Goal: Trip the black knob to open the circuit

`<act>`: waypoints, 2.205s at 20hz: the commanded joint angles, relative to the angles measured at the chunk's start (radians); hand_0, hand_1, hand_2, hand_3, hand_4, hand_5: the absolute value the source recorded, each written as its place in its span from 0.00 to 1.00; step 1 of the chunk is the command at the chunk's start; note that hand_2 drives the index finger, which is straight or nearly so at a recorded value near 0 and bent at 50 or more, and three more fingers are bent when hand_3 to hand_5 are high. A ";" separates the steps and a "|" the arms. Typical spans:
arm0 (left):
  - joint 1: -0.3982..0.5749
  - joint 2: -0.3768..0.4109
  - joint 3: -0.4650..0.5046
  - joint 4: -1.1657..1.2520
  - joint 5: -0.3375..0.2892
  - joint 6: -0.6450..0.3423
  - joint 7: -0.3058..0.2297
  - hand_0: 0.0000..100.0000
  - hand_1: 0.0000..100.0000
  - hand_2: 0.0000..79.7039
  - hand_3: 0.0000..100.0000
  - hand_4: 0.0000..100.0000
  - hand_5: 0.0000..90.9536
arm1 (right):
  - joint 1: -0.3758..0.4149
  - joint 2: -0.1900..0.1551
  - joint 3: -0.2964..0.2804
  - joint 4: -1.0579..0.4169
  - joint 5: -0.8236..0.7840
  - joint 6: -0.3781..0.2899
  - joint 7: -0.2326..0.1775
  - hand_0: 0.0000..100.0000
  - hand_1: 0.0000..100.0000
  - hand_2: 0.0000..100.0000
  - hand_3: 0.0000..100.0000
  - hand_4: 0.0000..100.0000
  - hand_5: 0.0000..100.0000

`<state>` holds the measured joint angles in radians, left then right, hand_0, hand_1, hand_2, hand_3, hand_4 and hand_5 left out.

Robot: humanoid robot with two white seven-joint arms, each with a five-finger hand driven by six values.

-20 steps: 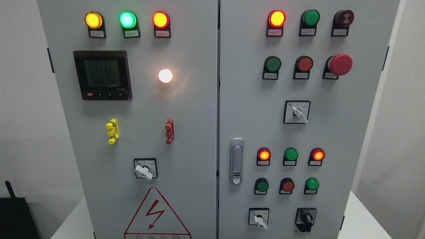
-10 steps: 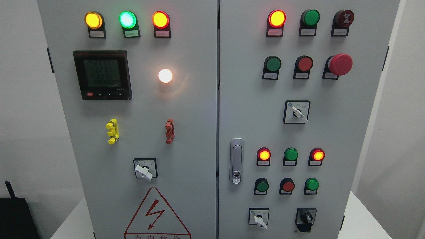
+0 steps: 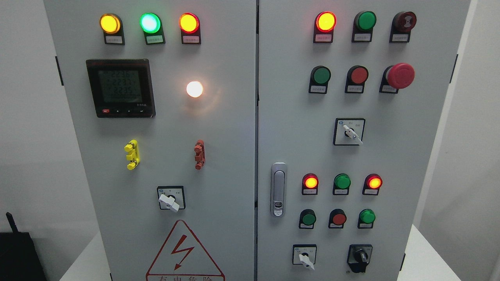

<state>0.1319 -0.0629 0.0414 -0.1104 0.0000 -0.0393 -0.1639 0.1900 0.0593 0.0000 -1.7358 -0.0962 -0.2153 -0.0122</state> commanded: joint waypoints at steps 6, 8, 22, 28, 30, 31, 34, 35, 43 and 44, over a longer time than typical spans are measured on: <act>0.000 0.000 0.000 0.000 -0.023 -0.001 0.000 0.12 0.39 0.00 0.00 0.00 0.00 | -0.067 -0.026 -0.025 -0.050 -0.016 0.030 0.001 0.00 0.00 0.00 1.00 0.94 1.00; 0.000 0.000 0.000 0.000 -0.023 0.001 0.000 0.12 0.39 0.00 0.00 0.00 0.00 | -0.078 -0.026 -0.025 -0.050 -0.020 0.037 0.003 0.00 0.00 0.00 1.00 0.95 1.00; 0.000 0.000 0.000 0.000 -0.023 -0.001 0.000 0.12 0.39 0.00 0.00 0.00 0.00 | -0.109 -0.029 -0.026 -0.024 -0.025 0.048 0.009 0.00 0.00 0.00 1.00 0.96 1.00; 0.000 0.000 0.000 0.000 -0.023 0.001 0.000 0.12 0.39 0.00 0.00 0.00 0.00 | -0.121 -0.041 -0.026 -0.010 -0.053 0.063 0.009 0.00 0.00 0.00 1.00 0.96 1.00; 0.000 0.000 0.000 0.000 -0.023 -0.001 0.000 0.12 0.39 0.00 0.00 0.00 0.00 | -0.126 -0.041 -0.025 -0.004 -0.053 0.065 0.009 0.00 0.00 0.00 1.00 0.96 1.00; 0.000 0.000 0.000 0.000 -0.023 -0.001 0.000 0.12 0.39 0.00 0.00 0.00 0.00 | -0.129 -0.042 -0.025 0.002 -0.053 0.065 0.009 0.00 0.00 0.00 1.00 0.96 1.00; 0.000 0.000 0.000 0.000 -0.023 0.001 0.000 0.12 0.39 0.00 0.00 0.00 0.00 | -0.133 -0.041 -0.025 0.009 -0.062 0.065 0.009 0.00 0.00 0.00 1.00 0.96 1.00; 0.000 0.000 0.000 0.000 -0.023 0.001 0.000 0.12 0.39 0.00 0.00 0.00 0.00 | -0.133 -0.042 -0.025 0.009 -0.062 0.065 0.009 0.00 0.00 0.00 1.00 0.96 1.00; 0.000 0.000 0.000 0.000 -0.023 -0.001 0.000 0.12 0.39 0.00 0.00 0.00 0.00 | -0.124 -0.038 -0.022 -0.007 -0.060 0.065 0.009 0.00 0.00 0.00 1.00 0.96 1.00; 0.000 0.000 0.000 0.000 -0.023 -0.001 0.000 0.12 0.39 0.00 0.00 0.00 0.00 | -0.124 -0.038 -0.022 -0.013 -0.060 0.065 0.009 0.00 0.00 0.00 1.00 0.96 1.00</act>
<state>0.1319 -0.0629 0.0414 -0.1104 0.0000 -0.0387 -0.1639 0.0613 0.0015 0.0000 -1.7416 -0.1554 -0.1506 -0.0033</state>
